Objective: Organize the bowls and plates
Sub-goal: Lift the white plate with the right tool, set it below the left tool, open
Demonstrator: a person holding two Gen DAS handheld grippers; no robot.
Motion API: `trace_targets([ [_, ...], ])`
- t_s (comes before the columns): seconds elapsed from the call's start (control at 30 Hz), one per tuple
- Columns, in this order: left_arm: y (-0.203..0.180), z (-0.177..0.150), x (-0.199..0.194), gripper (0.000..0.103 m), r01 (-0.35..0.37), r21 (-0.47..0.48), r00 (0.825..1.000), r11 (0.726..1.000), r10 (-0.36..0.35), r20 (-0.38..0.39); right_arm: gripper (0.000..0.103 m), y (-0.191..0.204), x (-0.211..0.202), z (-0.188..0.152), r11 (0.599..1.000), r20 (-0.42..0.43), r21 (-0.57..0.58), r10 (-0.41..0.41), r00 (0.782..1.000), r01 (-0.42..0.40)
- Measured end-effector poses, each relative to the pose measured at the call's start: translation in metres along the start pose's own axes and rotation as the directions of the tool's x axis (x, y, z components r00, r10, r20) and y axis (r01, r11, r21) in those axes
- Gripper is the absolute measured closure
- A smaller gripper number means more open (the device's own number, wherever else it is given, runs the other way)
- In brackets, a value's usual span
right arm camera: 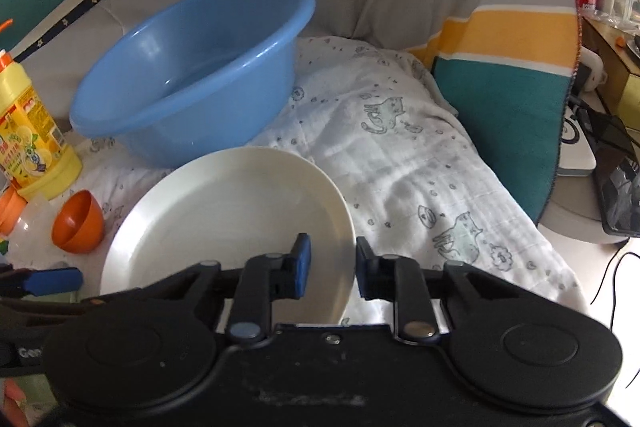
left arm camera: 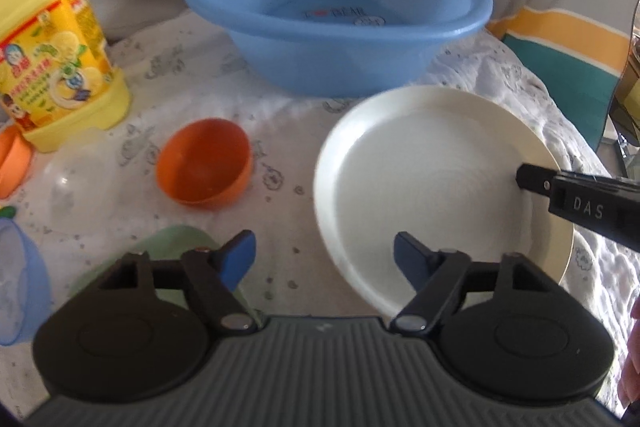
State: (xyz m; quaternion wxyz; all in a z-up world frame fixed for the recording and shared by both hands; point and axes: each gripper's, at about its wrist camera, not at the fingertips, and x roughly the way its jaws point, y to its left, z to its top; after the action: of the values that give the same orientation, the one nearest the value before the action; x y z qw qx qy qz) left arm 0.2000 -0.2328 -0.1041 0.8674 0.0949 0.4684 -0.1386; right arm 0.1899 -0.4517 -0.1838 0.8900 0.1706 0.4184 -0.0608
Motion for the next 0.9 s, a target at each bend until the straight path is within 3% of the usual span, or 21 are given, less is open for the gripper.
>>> trace_targets([
  [0.17, 0.0, -0.002, 0.004, 0.032, 0.028, -0.001, 1.0, 1.0, -0.028, 0.015, 0.08, 0.001, 0.002, -0.001, 0.999, 0.02, -0.034, 0.023, 1.0, -0.022],
  [0.33, 0.002, -0.005, 0.005, 0.028, 0.026, -0.001, 0.999, 1.0, -0.026, 0.029, 0.078, -0.002, 0.007, 0.001, 0.998, 0.039, -0.045, 0.048, 0.998, -0.046],
  [0.4, 0.001, -0.004, 0.005, 0.036, 0.045, 0.0, 0.998, 0.999, -0.045, 0.034, 0.076, -0.001, 0.008, 0.0, 0.998, 0.043, -0.038, 0.048, 0.998, -0.046],
  [0.47, -0.003, -0.004, 0.002, 0.057, 0.075, 0.026, 0.996, 0.997, -0.076, 0.037, 0.075, 0.001, 0.007, -0.001, 0.999, 0.039, -0.027, 0.041, 0.998, -0.04],
  [0.57, -0.01, -0.005, -0.003, 0.057, 0.051, 0.049, 0.998, 0.997, -0.053, 0.042, 0.074, 0.008, 0.001, -0.004, 0.999, 0.03, -0.033, 0.009, 1.0, -0.008],
  [0.9, -0.002, -0.016, -0.04, 0.061, 0.059, 0.054, 0.998, 0.997, -0.061, 0.03, 0.074, 0.014, -0.047, -0.03, 1.0, -0.028, 0.003, 0.027, 0.999, -0.027],
])
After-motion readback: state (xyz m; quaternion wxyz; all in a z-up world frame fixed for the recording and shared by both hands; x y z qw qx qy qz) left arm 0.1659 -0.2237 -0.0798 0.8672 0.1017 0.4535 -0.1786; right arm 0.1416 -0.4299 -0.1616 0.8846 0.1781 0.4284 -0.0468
